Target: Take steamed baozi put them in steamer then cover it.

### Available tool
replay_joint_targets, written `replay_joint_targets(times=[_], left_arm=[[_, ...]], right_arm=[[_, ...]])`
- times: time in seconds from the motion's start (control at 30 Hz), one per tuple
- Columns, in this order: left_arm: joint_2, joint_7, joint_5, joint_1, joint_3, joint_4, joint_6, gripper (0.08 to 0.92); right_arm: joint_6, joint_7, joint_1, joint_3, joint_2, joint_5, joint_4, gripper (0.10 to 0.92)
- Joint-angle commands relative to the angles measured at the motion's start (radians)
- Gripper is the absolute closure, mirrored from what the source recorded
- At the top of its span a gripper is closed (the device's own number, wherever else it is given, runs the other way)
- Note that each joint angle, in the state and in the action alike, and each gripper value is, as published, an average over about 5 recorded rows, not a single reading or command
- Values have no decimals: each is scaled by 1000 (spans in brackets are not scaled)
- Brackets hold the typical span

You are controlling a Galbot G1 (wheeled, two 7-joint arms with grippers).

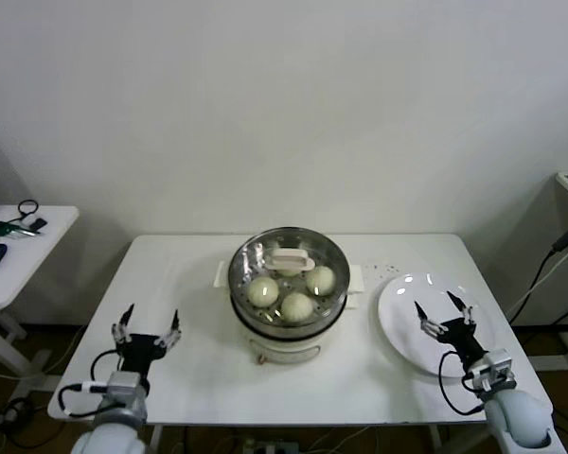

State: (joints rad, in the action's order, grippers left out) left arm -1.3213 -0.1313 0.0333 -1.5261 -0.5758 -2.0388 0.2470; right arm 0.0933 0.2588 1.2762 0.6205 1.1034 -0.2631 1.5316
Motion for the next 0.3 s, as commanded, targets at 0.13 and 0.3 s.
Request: replay_joint_targets(times=[0.13, 0.3], left_arm=[[-31, 16, -188, -64, -91, 69, -270, 177], [-31, 21, -168, -72, -91, 66, -279, 177]], right_arm=[[0, 5, 7, 3, 7, -4, 18, 203], [3, 5, 8, 7, 13, -2, 21, 203]])
